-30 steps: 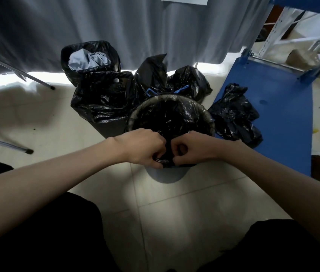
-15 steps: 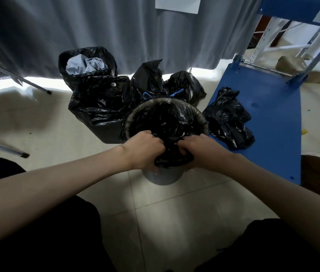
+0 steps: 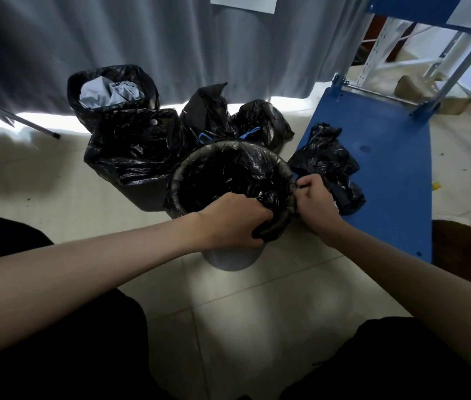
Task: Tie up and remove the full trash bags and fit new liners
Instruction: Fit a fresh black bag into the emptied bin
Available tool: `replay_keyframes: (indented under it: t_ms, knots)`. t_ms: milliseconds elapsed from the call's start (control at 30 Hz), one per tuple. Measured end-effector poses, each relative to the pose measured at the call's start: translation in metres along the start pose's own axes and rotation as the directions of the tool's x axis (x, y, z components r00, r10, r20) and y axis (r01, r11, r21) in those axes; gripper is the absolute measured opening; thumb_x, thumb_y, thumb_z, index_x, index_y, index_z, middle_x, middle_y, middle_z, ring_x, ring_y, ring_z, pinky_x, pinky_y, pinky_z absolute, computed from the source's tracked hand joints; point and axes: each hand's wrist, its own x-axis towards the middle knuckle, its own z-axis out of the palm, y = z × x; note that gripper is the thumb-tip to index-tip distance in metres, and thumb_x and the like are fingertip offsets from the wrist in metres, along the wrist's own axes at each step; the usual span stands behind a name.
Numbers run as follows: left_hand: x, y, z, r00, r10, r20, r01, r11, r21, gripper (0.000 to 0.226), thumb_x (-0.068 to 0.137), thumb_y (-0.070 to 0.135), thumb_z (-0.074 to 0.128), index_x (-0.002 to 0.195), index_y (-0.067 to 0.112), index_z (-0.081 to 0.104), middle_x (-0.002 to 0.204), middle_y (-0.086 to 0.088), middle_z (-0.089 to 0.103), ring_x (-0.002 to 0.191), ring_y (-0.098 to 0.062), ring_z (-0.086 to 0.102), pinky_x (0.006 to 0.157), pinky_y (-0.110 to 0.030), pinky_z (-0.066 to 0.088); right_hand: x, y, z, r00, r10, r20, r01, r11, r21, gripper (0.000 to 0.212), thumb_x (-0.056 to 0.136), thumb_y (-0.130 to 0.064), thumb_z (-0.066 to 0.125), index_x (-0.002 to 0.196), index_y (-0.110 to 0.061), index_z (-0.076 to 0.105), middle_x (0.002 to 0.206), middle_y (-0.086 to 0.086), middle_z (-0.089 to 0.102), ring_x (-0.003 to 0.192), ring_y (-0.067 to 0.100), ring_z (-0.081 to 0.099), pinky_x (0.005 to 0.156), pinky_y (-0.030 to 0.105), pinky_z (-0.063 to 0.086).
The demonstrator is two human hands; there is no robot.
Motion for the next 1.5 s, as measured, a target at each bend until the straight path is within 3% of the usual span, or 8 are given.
replay_keyframes:
  t_ms: [233, 567, 733, 933, 1167, 1333, 1433, 1500]
  knots:
    - [0.007, 0.008, -0.004, 1.0, 0.018, 0.005, -0.018, 0.997, 0.078, 0.026, 0.084, 0.04, 0.053, 0.095, 0.021, 0.065, 0.097, -0.003, 0.069, 0.086, -0.029, 0.066, 0.072, -0.035, 0.05, 0.005, -0.003, -0.005, 0.953, 0.301, 0.025, -0.3, 0.932, 0.203, 0.028, 0.089, 0.0, 0.051, 0.107, -0.021, 0.048, 0.109, 0.017, 0.06, 0.092, 0.035, 0.064, 0.081, 0.059, 0.055]
    - [0.007, 0.009, 0.0, 1.0, 0.031, -0.001, -0.031, 0.988, 0.152, 0.023, 0.088, 0.036, 0.047, 0.096, 0.019, 0.061, 0.097, -0.004, 0.07, 0.088, -0.028, 0.067, 0.079, -0.035, 0.05, -0.001, 0.0, -0.004, 0.938, 0.335, 0.092, -0.347, 0.912, 0.22, 0.016, 0.088, -0.005, 0.063, 0.103, -0.007, 0.055, 0.085, 0.016, 0.064, 0.065, 0.02, 0.061, 0.063, 0.031, 0.056]
    - [0.01, 0.01, 0.011, 1.0, 0.024, -0.017, -0.02, 0.971, 0.239, 0.028, 0.091, 0.04, 0.045, 0.105, 0.019, 0.058, 0.103, -0.003, 0.07, 0.095, -0.024, 0.067, 0.082, -0.032, 0.041, -0.003, -0.012, 0.0, 0.965, 0.258, 0.049, -0.262, 0.937, 0.23, 0.021, 0.087, -0.027, 0.063, 0.091, -0.007, 0.056, 0.076, 0.013, 0.063, 0.068, 0.024, 0.064, 0.066, 0.043, 0.061]
    - [0.013, 0.011, 0.014, 0.999, 0.031, -0.032, -0.021, 0.962, 0.272, 0.022, 0.094, 0.034, 0.044, 0.104, 0.02, 0.057, 0.101, -0.002, 0.07, 0.094, -0.023, 0.067, 0.078, -0.031, 0.036, -0.006, -0.015, -0.005, 0.953, 0.282, 0.113, -0.301, 0.927, 0.225, 0.027, 0.088, -0.009, 0.069, 0.107, -0.008, 0.048, 0.084, 0.012, 0.06, 0.044, 0.011, 0.061, 0.038, 0.016, 0.045]
    - [0.012, 0.013, 0.016, 0.998, 0.049, -0.027, -0.038, 0.949, 0.312, 0.025, 0.095, 0.036, 0.044, 0.107, 0.018, 0.055, 0.102, -0.001, 0.07, 0.094, -0.023, 0.067, 0.076, -0.031, 0.031, -0.005, -0.01, -0.004, 0.883, 0.334, 0.33, -0.396, 0.907, 0.143, 0.029, 0.098, -0.032, 0.055, 0.081, -0.009, 0.057, 0.07, 0.008, 0.055, 0.061, 0.019, 0.059, 0.071, 0.037, 0.057]
    - [0.017, 0.002, 0.003, 0.99, -0.056, -0.129, 0.074, 0.987, 0.142, 0.056, 0.076, 0.08, 0.044, 0.082, 0.025, 0.052, 0.083, 0.004, 0.069, 0.079, -0.019, 0.066, 0.076, -0.033, 0.042, 0.009, -0.013, 0.005, 0.989, 0.138, 0.049, -0.131, 0.983, -0.13, 0.026, 0.093, -0.032, 0.056, 0.106, -0.01, 0.05, 0.104, 0.009, 0.048, 0.097, 0.024, 0.049, 0.078, 0.034, 0.041]
    - [0.026, -0.018, -0.015, 0.957, -0.151, -0.248, 0.164, 0.986, 0.036, 0.038, 0.087, 0.059, 0.044, 0.079, 0.023, 0.051, 0.086, 0.0, 0.068, 0.08, -0.024, 0.065, 0.075, -0.035, 0.046, 0.019, -0.028, 0.004, 0.99, -0.136, 0.029, 0.137, 0.917, -0.374, 0.045, 0.091, -0.021, 0.055, 0.133, -0.007, 0.047, 0.133, 0.013, 0.04, 0.121, 0.029, 0.04, 0.099, 0.039, 0.038]
    - [0.032, -0.04, -0.019, 0.944, -0.204, -0.259, 0.225, 0.973, 0.054, 0.029, 0.089, 0.042, 0.047, 0.098, 0.017, 0.057, 0.106, -0.003, 0.064, 0.098, -0.025, 0.061, 0.081, -0.037, 0.045, 0.024, -0.04, 0.008, 0.961, -0.257, 0.104, 0.273, 0.817, -0.507, 0.049, 0.09, -0.017, 0.053, 0.137, -0.009, 0.048, 0.143, 0.012, 0.036, 0.127, 0.033, 0.036, 0.102, 0.043, 0.039]
